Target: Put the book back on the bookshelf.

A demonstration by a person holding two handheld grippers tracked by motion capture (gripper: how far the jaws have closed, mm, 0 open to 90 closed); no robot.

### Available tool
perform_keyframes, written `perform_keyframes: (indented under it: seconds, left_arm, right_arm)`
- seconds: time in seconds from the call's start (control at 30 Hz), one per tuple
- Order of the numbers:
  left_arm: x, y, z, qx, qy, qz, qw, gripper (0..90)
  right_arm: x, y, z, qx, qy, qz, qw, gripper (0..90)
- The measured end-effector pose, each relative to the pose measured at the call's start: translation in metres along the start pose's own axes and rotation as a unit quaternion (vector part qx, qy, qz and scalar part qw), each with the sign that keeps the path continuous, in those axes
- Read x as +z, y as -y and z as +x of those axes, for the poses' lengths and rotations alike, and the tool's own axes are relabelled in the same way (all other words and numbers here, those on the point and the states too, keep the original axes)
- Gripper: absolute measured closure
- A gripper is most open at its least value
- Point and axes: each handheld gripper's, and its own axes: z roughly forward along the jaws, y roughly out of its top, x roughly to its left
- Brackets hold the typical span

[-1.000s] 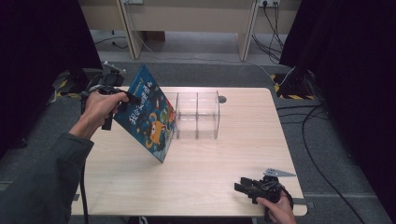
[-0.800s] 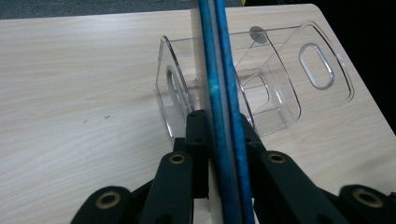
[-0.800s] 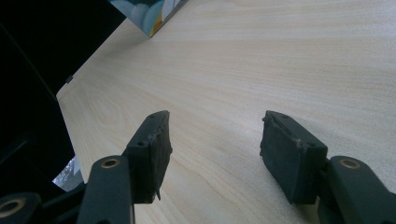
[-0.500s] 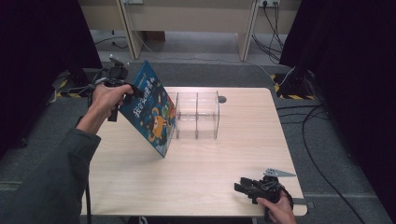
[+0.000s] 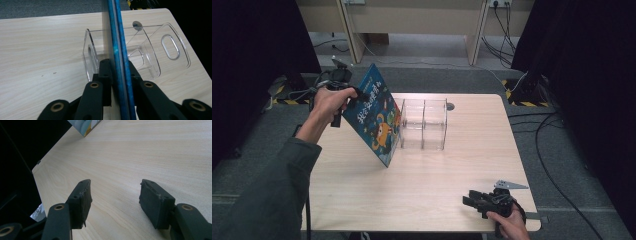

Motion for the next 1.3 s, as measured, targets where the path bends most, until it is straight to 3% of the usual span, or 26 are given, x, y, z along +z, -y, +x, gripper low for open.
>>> perform_keyframes:
  seconds: [0.13,0.23,0.43,0.57,0.87,0.93,1.07,1.3]
  left_arm:
    - [0.001,-0.002,0.0,-0.001,0.0,-0.003,1.0,79.5]
    - [0.0,-0.002,0.004,-0.008,-0.006,-0.005,0.9999,79.5]
    - [-0.002,0.004,0.016,-0.035,0.001,-0.014,0.9993,79.5]
    - [0.0,0.007,0.018,-0.038,-0.007,-0.021,0.999,79.4]
    - [-0.005,0.016,0.014,-0.055,-0.015,-0.032,0.9978,79.3]
    - [-0.008,0.019,0.018,-0.073,-0.008,-0.04,0.9965,79.4]
    - [-0.011,0.024,0.021,-0.08,-0.007,-0.05,0.9955,79.3]
    - [-0.013,0.026,0.018,-0.069,-0.011,-0.048,0.9964,78.7]
  right_arm:
    - [0.0,0.0,0.001,-0.003,0.001,0.0,1.0,43.0]
    - [0.0,0.0,0.0,-0.003,0.0,0.0,1.0,43.0]
    - [0.0,0.0,0.0,-0.003,-0.001,0.001,1.0,43.0]
    - [0.0,0.0,0.0,-0.003,-0.001,0.001,1.0,43.1]
    - [0.0,0.0,0.0,-0.003,-0.002,0.001,1.0,43.0]
    - [0.0,0.0,0.0,-0.003,-0.002,0.001,1.0,43.0]
    - [0.0,0.0,0.0,-0.003,-0.002,0.001,1.0,43.0]
    - [0.001,0.0,0.0,-0.001,-0.003,0.001,1.0,43.0]
